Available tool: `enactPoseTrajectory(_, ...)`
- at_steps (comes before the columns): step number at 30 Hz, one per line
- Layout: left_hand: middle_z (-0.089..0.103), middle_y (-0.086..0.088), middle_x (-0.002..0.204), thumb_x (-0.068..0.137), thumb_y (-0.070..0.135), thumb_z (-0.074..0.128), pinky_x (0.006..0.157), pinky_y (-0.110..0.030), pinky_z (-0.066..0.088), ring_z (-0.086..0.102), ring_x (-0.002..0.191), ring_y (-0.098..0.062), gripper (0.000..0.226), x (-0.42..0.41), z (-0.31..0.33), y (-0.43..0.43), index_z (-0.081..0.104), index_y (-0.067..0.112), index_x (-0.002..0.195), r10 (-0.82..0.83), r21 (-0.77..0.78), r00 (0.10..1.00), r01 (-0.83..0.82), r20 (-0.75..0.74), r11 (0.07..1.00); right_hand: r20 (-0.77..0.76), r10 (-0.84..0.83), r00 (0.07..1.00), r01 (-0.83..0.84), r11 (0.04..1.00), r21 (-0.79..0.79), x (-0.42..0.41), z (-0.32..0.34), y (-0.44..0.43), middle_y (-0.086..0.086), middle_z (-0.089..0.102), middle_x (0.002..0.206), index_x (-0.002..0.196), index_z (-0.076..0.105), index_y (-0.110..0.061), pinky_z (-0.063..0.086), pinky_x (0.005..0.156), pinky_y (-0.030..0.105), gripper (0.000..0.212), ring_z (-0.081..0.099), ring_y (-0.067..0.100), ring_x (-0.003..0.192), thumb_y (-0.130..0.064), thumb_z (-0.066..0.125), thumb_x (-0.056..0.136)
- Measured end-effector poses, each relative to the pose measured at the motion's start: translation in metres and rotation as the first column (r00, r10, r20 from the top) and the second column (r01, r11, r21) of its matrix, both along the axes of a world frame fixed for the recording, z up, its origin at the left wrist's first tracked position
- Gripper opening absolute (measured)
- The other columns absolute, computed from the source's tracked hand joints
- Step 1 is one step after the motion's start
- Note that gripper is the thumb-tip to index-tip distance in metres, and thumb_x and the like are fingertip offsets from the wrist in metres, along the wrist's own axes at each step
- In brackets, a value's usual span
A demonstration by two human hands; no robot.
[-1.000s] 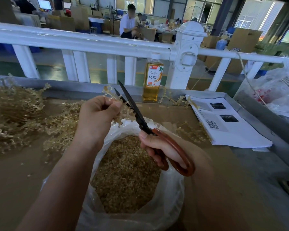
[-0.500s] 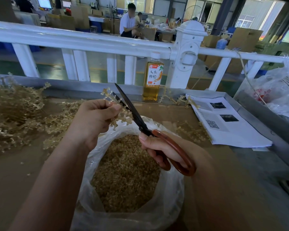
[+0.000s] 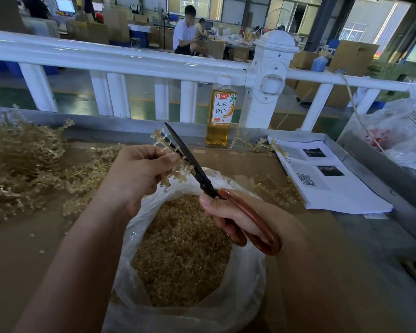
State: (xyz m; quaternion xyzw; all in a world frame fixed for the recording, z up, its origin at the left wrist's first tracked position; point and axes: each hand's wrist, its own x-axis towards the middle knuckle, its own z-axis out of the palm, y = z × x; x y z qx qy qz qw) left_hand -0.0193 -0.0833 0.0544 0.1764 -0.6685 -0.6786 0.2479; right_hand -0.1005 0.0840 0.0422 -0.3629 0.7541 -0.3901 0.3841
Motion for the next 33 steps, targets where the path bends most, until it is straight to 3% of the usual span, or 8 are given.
enactPoseTrajectory(5,0.044,0.007,0.041,0.084,0.001,0.058,0.033,-0.009,0.017,0.023,0.029,-0.001,0.035,-0.0001,0.0001,-0.0017,0.059,0.014,0.051,-0.032,0.048,1.0,0.032,-0.001,0.998,-0.004,0.017,1.0,-0.017,1.0,-0.026,0.0016,0.0009,-0.0008,-0.008,0.04,0.046,0.079,0.05,-0.022,0.036,0.048,0.029,0.051,0.035,0.012,0.04,-0.071,0.046,0.064)
enactPoseTrajectory(8,0.043,0.005,0.041,0.083,0.0,0.058,0.033,-0.009,0.016,0.023,0.03,-0.002,0.034,0.0003,-0.0002,-0.0027,0.06,0.014,0.052,-0.031,0.071,0.999,0.032,-0.004,0.997,-0.032,0.035,0.999,-0.037,0.998,-0.046,0.0034,0.0034,-0.0012,-0.012,0.042,0.041,0.062,0.058,-0.048,0.036,0.047,0.025,0.025,0.037,0.003,0.036,-0.067,0.044,0.071)
enactPoseTrajectory(11,0.043,0.005,0.042,0.082,0.0,0.058,0.033,-0.009,0.016,0.022,0.03,-0.002,0.023,0.0004,-0.0004,-0.0025,0.058,0.008,0.061,-0.034,0.077,0.999,0.035,-0.016,0.996,-0.054,0.043,0.998,-0.046,0.998,-0.044,0.0045,0.0054,-0.001,-0.016,0.044,0.04,0.049,0.052,-0.062,0.035,0.047,0.02,0.032,0.039,-0.002,0.034,-0.062,0.043,0.08)
enactPoseTrajectory(16,0.044,0.005,0.042,0.081,0.0,0.059,0.033,-0.009,0.015,0.022,0.031,-0.002,0.025,-0.001,0.0006,-0.0003,0.059,0.01,0.058,-0.028,0.09,0.999,0.032,-0.046,0.995,0.009,0.035,0.999,-0.034,0.996,-0.079,0.0008,0.0047,0.0018,-0.011,0.038,0.043,0.06,0.055,-0.059,0.033,0.046,0.026,0.012,0.033,0.003,0.036,-0.066,0.048,0.065)
enactPoseTrajectory(20,0.046,0.006,0.041,0.082,-0.001,0.058,0.033,-0.008,0.016,0.023,0.03,-0.002,0.041,-0.0023,0.0012,0.002,0.063,0.016,0.045,-0.011,0.094,0.999,0.016,-0.047,0.995,-0.004,0.037,0.999,-0.037,0.997,-0.074,-0.0026,0.0037,0.0026,-0.007,0.035,0.049,0.087,0.05,-0.042,0.032,0.044,0.025,0.033,0.032,0.004,0.037,-0.066,0.048,0.065)
enactPoseTrajectory(25,0.045,0.006,0.041,0.082,-0.001,0.059,0.033,-0.009,0.016,0.022,0.031,-0.003,0.024,-0.0034,-0.0007,0.0021,0.053,0.009,0.061,0.05,0.09,0.997,-0.045,-0.051,0.995,-0.016,0.032,0.999,-0.033,0.998,-0.047,-0.0013,0.0046,0.0016,-0.004,0.034,0.051,0.088,0.046,-0.041,0.032,0.04,0.021,0.032,0.031,0.003,0.035,-0.065,0.046,0.066)
enactPoseTrajectory(29,0.044,0.006,0.042,0.081,0.001,0.061,0.032,-0.009,0.017,0.022,0.031,-0.003,0.021,-0.0049,-0.0028,0.0026,0.053,0.008,0.063,0.086,0.059,0.995,-0.083,-0.058,0.995,0.003,0.012,1.0,-0.012,0.999,-0.03,-0.0008,0.0025,0.0025,-0.008,0.034,0.046,0.088,0.047,-0.04,0.032,0.039,0.02,0.029,0.031,0.002,0.034,-0.064,0.047,0.072)
enactPoseTrajectory(33,0.045,0.009,0.041,0.081,0.001,0.062,0.032,-0.009,0.017,0.022,0.031,-0.003,0.019,-0.0059,-0.0039,0.0016,0.054,0.007,0.065,0.092,0.05,0.994,-0.089,-0.055,0.995,0.001,0.011,1.0,-0.011,1.0,-0.027,-0.0006,0.0033,0.0012,-0.009,0.033,0.046,0.089,0.047,-0.038,0.032,0.039,0.019,0.037,0.031,0.002,0.034,-0.065,0.047,0.065)
